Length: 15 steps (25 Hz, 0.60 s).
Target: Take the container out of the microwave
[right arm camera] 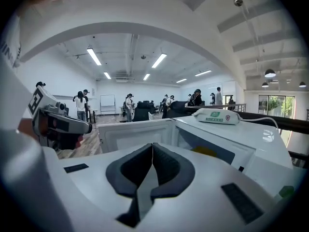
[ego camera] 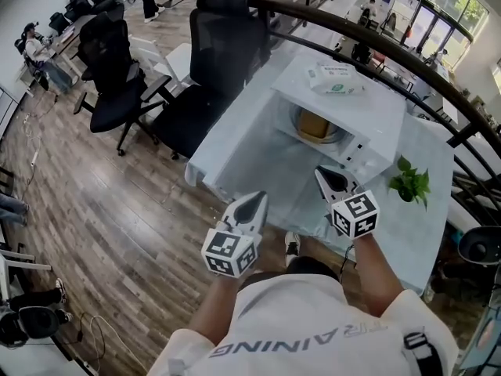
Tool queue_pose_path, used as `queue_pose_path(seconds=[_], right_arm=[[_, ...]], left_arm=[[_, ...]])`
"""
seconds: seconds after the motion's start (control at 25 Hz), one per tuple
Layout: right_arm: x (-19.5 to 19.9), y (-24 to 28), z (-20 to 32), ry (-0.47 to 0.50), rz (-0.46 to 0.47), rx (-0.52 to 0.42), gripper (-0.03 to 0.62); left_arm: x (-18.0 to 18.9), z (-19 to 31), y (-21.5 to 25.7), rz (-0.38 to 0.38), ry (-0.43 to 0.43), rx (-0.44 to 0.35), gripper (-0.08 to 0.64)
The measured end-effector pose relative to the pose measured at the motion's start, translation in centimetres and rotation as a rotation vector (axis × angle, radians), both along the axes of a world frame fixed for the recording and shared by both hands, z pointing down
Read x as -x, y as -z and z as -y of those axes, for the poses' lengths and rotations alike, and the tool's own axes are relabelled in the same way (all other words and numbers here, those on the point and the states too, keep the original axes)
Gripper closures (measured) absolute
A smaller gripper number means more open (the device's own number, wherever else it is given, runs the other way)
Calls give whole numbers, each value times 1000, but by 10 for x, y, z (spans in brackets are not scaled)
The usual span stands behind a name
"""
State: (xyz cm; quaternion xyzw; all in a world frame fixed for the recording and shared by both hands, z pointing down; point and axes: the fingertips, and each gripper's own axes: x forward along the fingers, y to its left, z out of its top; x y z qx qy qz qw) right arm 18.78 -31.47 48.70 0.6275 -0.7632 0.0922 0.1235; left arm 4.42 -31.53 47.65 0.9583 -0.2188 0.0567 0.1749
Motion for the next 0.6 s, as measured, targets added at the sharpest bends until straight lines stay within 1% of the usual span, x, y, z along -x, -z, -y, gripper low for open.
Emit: queue_pose_path(seconds=[0.24,0.4,0.48,0.6], right_arm=[[-19,-27,35,20,-85,83,561],[-31,-54,63,17,-100,151,511],[-37,-69,77,12,-119,184,496],[-51,-91,98,3,-197,232,464]], left_arm=[[-19,18,-9,5,10,28,525],[-27,24,-17,21,13,50,525],[-29,27,-20,22,21,65,525],[-33,34,-26,28,34,81,525]])
